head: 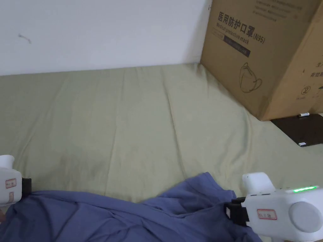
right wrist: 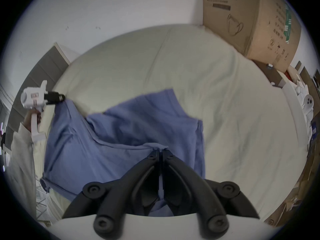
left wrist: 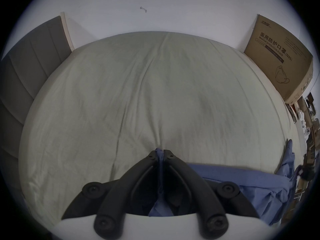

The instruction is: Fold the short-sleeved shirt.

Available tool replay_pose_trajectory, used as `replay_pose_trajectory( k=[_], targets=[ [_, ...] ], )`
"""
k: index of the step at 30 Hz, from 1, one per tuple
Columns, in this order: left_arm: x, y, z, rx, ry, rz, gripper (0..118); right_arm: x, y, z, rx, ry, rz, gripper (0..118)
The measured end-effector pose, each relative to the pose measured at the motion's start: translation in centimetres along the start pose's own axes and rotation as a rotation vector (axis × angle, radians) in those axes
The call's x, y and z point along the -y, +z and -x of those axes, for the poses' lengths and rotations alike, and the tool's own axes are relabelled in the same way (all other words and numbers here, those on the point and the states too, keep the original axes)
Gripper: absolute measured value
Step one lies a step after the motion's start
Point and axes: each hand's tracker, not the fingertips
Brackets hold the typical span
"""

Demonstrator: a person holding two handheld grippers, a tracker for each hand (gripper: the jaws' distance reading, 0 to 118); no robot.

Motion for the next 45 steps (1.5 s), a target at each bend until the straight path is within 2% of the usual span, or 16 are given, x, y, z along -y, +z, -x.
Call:
replay_pose_trajectory(
  k=[2,4,7,11,13,16,18,21,24,32,35,39,43,45],
  targets=[
    [-0.2,1.5,0.0,-0.001,-0.008,-0.037,3,-1.4,1.8,-0.2,-0.021,-0.004,-0.043,2],
    [-0.7,3.4,0.1,0.008,-0.007,-0.074,3,-3.0,3.7,-0.4,-0.061,-0.043,-0.095,2],
    [-2.3,7.4,0.6,0.007,-0.003,-0.163,3,-6.0,6.9,-0.4,-0.064,-0.053,-0.198,2],
    [-4.9,15.2,1.2,0.024,0.0,-0.327,3,-9.6,11.6,0.4,-0.097,-0.086,-0.311,2],
    [-6.2,19.3,1.5,0.038,0.008,-0.393,3,-11.3,13.6,1.2,-0.093,-0.065,-0.358,2],
    [-8.0,25.4,1.6,0.05,-0.005,-0.522,3,-14.2,16.6,1.7,-0.109,-0.081,-0.417,2],
    [-9.4,29.2,1.5,0.053,-0.015,-0.577,3,-16.2,19.0,2.6,-0.146,-0.095,-0.456,2],
    [-11.4,33.5,1.0,0.043,-0.036,-0.647,3,-19.8,21.7,2.8,-0.136,-0.116,-0.527,2],
    [-13.5,37.1,0.3,0.024,-0.071,-0.709,3,-23.9,25.0,3.0,-0.167,-0.145,-0.578,2],
    [-21.3,42.3,-1.3,-0.019,-0.093,-0.807,3,-35.7,33.9,6.5,-0.072,-0.053,-0.721,2],
    [-23.6,42.9,-1.0,-0.034,-0.076,-0.827,3,-38.3,37.0,7.5,-0.093,-0.075,-0.754,2],
    [-25.1,42.9,0.2,-0.029,-0.013,-0.878,3,-39.6,40.7,8.8,-0.07,-0.049,-0.84,2],
    [-26.3,42.9,0.6,-0.067,-0.039,-0.881,3,-39.7,42.4,9.3,-0.092,-0.035,-0.87,2],
    [-25.8,42.6,0.4,-0.054,-0.034,-0.904,3,-39.9,42.1,9.6,-0.065,-0.019,-0.876,2]
  ],
)
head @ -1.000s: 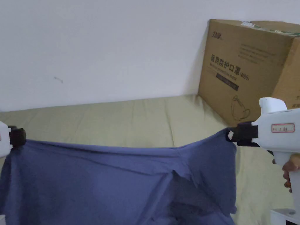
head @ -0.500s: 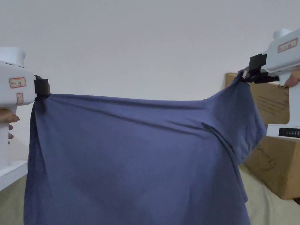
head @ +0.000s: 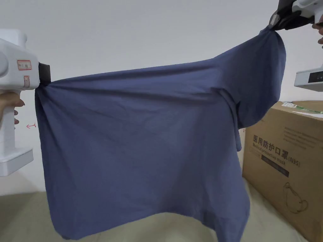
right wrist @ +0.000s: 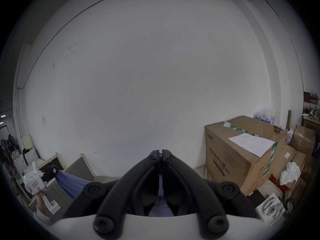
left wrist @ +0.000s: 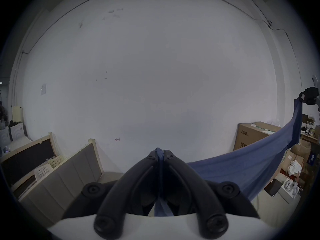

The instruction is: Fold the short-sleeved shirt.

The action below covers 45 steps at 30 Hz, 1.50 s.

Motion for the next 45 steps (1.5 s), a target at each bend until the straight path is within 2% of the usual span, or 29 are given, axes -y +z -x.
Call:
replay_pose_trajectory(
  k=[4,9,14,20,22,24,26,29,33,35,36,40,43,45],
  targets=[
    [2.3,-1.2,-0.6,-0.001,-0.071,0.052,3,1.7,-1.2,0.1,-0.013,-0.004,0.017,2],
    [8.9,-4.1,-0.3,0.005,-0.006,0.155,3,7.6,-5.5,-0.1,0.017,0.041,0.136,2],
    [20.5,-8.0,-1.1,-0.013,-0.076,0.371,3,20.7,-12.7,-1.9,0.019,-0.02,0.363,2],
    [34.9,-8.8,-0.5,-0.007,-0.005,0.606,3,39.1,-17.7,-5.4,0.021,-0.121,0.644,2],
    [38.1,-7.5,-0.2,-0.004,-0.003,0.67,3,43.9,-17.7,-6.1,0.018,-0.115,0.73,2],
    [40.3,-6.0,0.1,-0.002,0.005,0.684,3,47.2,-16.4,-6.5,0.013,-0.129,0.776,2],
    [42.1,-4.6,1.1,-0.011,0.008,0.696,3,49.7,-14.8,-7.3,-0.006,-0.176,0.806,2],
    [43.2,-1.3,2.1,-0.007,0.051,0.714,3,51.3,-11.4,-8.1,-0.012,-0.213,0.815,2],
    [43.5,5.8,2.3,-0.001,0.072,0.703,3,52.1,-5.3,-9.7,-0.046,-0.224,0.804,2],
    [44.2,9.3,2.4,-0.001,0.042,0.722,3,52.3,-1.3,-10.5,-0.083,-0.315,0.803,2],
    [44.4,10.9,2.3,-0.011,0.033,0.722,3,52.4,0.6,-10.7,-0.087,-0.323,0.796,2],
    [45.0,17.6,2.3,0.025,0.0,0.741,3,52.2,8.6,-10.1,-0.093,-0.27,0.779,2],
    [45.1,22.4,2.4,0.036,-0.016,0.753,3,52.4,14.7,-10.0,-0.132,-0.312,0.762,2],
    [45.1,25.4,2.7,0.05,-0.034,0.748,3,53.0,19.3,-9.3,-0.105,-0.311,0.755,2]
  ],
)
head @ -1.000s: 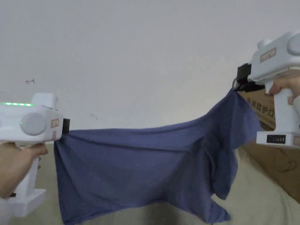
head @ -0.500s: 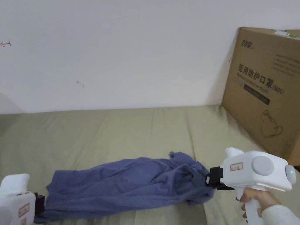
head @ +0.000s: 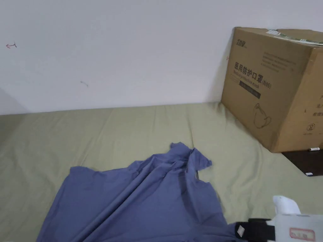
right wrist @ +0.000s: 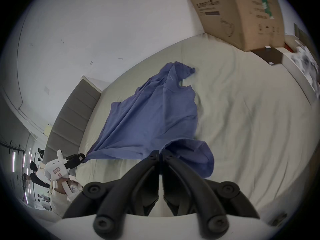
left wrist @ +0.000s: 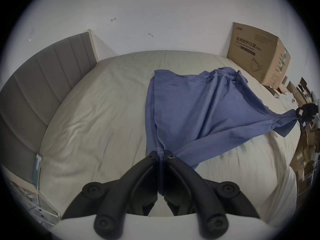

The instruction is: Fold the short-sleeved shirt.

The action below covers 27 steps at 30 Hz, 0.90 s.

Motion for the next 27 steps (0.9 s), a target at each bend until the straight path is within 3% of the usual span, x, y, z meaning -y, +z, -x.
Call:
replay_pose_trajectory(
  k=[4,8,10,12,13,14,15,16,17,21,22,23,24,25,27],
  targets=[
    [4.0,3.9,0.8,0.001,0.069,-0.001,3,7.1,2.9,-1.0,0.014,-0.026,0.052,2],
    [6.5,5.0,1.6,-0.012,0.085,0.024,3,11.0,3.2,-2.2,0.04,-0.114,0.127,2],
    [7.2,5.1,1.7,-0.005,0.085,0.028,4,11.6,2.9,-2.3,0.038,-0.096,0.109,2],
    [7.3,5.1,1.7,0.012,0.118,0.025,8,11.4,2.5,-1.8,0.097,-0.052,0.069,3],
    [7.1,5.1,1.4,0.016,0.138,0.021,22,11.0,2.4,-1.6,0.113,-0.039,0.046,15],
    [6.7,5.2,1.5,0.015,0.142,0.023,57,10.3,2.4,-1.1,0.136,-0.015,0.027,52],
    [6.4,5.2,1.5,0.021,0.156,0.022,86,9.8,2.3,-0.8,0.133,0.003,0.011,82],
    [6.0,5.3,1.5,0.025,0.169,0.015,105,9.0,2.4,-0.4,0.112,0.025,-0.01,98],
    [5.3,5.7,1.2,0.037,0.18,-0.005,110,8.1,2.6,0.1,0.093,0.05,-0.039,101],
    [2.3,6.0,0.5,0.057,0.188,-0.052,104,4.7,1.9,2.2,0.061,0.1,-0.066,100],
    [1.6,5.8,0.4,0.098,0.189,-0.074,90,3.9,1.3,2.9,0.056,0.11,-0.056,95],
    [1.0,5.4,0.3,0.109,0.197,-0.092,49,3.2,0.6,3.4,0.04,0.122,-0.053,67],
    [0.5,4.8,0.2,0.117,0.214,-0.097,11,2.8,-0.1,4.0,0.027,0.134,-0.067,26],
    [-0.1,4.0,-0.2,0.113,0.212,-0.086,1,2.5,-1.1,4.7,0.041,0.137,-0.076,0],
    [-0.9,2.3,-0.4,0.104,0.206,-0.081,0,1.6,-3.5,5.5,0.062,0.134,-0.061,0]
  ],
)
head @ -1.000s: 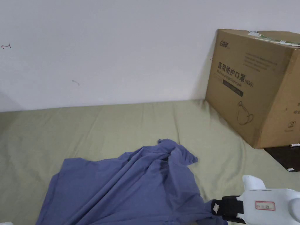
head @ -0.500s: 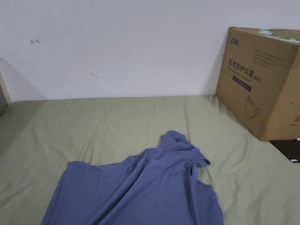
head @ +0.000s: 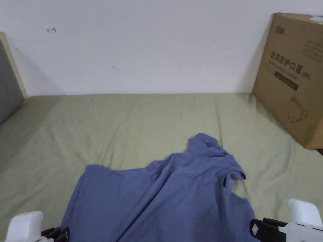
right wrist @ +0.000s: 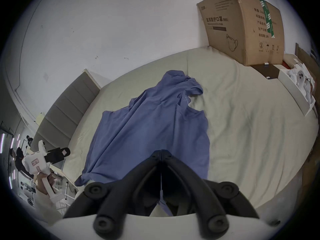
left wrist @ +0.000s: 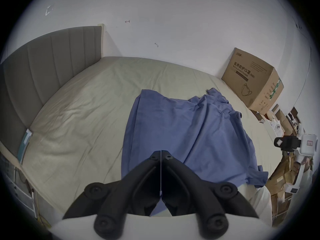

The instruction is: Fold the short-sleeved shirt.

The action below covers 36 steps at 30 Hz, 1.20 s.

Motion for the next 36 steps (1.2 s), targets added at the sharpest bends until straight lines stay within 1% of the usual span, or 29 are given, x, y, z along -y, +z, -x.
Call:
replay_pose_trajectory(
  k=[2,3,7,8,9,10,11,12,13,14,15,16,17,18,20,22,23,24,25,26,27,28,29,31,32,33,36],
  targets=[
    [-0.9,-2.1,0.1,-0.001,0.002,0.032,0,-0.5,-1.9,0.4,-0.021,-0.026,0.009,0],
    [-1.3,-2.9,0.2,-0.003,0.002,0.038,0,-0.8,-2.6,0.6,-0.023,-0.025,0.017,0],
    [-4.6,-7.7,1.5,0.0,0.023,0.071,0,-2.6,-5.9,0.4,-0.015,-0.017,0.04,0],
    [-5.9,-9.3,1.9,0.004,0.03,0.107,0,-2.9,-6.5,0.6,-0.011,-0.007,0.048,0],
    [-7.0,-10.9,2.2,-0.002,0.024,0.122,3,-3.3,-7.2,0.7,0.0,0.007,0.056,0],
    [-8.0,-12.2,2.4,-0.012,0.022,0.114,26,-3.6,-7.6,0.7,0.004,0.02,0.059,0],
    [-9.2,-14.0,2.7,-0.033,0.009,0.114,26,-3.8,-8.0,0.7,0.004,0.035,0.062,0],
    [-10.5,-15.9,3.2,-0.055,0.002,0.134,37,-4.0,-8.4,0.8,0.011,0.043,0.068,0],
    [-11.6,-17.7,3.5,-0.057,0.022,0.187,62,-4.1,-8.8,0.8,0.01,0.048,0.073,0],
    [-12.9,-20.1,3.9,-0.049,0.032,0.235,106,-4.1,-9.3,0.7,0.008,0.052,0.082,0],
    [-13.9,-21.7,4.2,-0.035,0.055,0.226,117,-4.1,-9.8,0.6,0.012,0.054,0.091,0],
    [-15.1,-23.1,4.4,-0.02,0.076,0.211,115,-4.1,-10.2,0.3,0.016,0.058,0.094,0],
    [-16.3,-24.8,4.5,-0.035,0.086,0.223,106,-4.0,-10.6,0.1,0.017,0.062,0.101,0],
    [-17.1,-26.5,4.5,-0.055,0.111,0.233,103,-4.0,-10.9,0.1,0.021,0.063,0.108,0],
    [-18.4,-29.4,4.5,-0.063,0.099,0.244,104,-3.9,-11.6,-0.6,0.022,0.065,0.119,0],
    [-18.7,-31.9,4.6,-0.121,0.072,0.281,104,-3.8,-12.0,-0.9,0.033,0.067,0.13,0],
    [-18.5,-33.0,4.6,-0.143,0.071,0.32,103,-3.7,-12.1,-1.1,0.036,0.066,0.134,0],
    [-17.8,-33.9,4.7,-0.128,0.084,0.369,100,-3.7,-12.2,-1.6,0.039,0.061,0.136,0],
    [-16.9,-34.8,4.8,-0.118,0.1,0.462,96,-3.7,-12.4,-1.9,0.043,0.053,0.14,0],
    [-16.2,-34.1,4.0,-0.179,-0.014,0.383,93,-3.8,-12.5,-2.1,0.045,0.047,0.141,0],
    [-16.3,-33.6,3.4,-0.164,-0.059,0.339,86,-3.8,-12.5,-2.3,0.049,0.044,0.142,0],
    [-16.7,-33.3,2.9,-0.21,-0.041,0.379,77,-3.9,-12.7,-2.8,0.057,0.041,0.143,0],
    [-17.1,-32.8,2.6,-0.198,-0.044,0.372,61,-4.0,-12.8,-3.0,0.063,0.04,0.142,0],
    [-16.9,-32.5,2.5,-0.201,-0.054,0.367,35,-4.3,-13.1,-3.3,0.072,0.033,0.141,0],
    [-16.8,-32.4,2.3,-0.209,-0.084,0.364,10,-4.6,-13.3,-3.5,0.082,0.024,0.14,0],
    [-16.7,-32.3,2.2,-0.207,-0.102,0.357,6,-4.9,-13.4,-3.6,0.079,0.022,0.138,0],
    [-16.6,-30.7,1.7,-0.193,-0.092,0.349,5,-6.6,-13.9,-3.8,0.057,0.022,0.134,0]
  ],
)
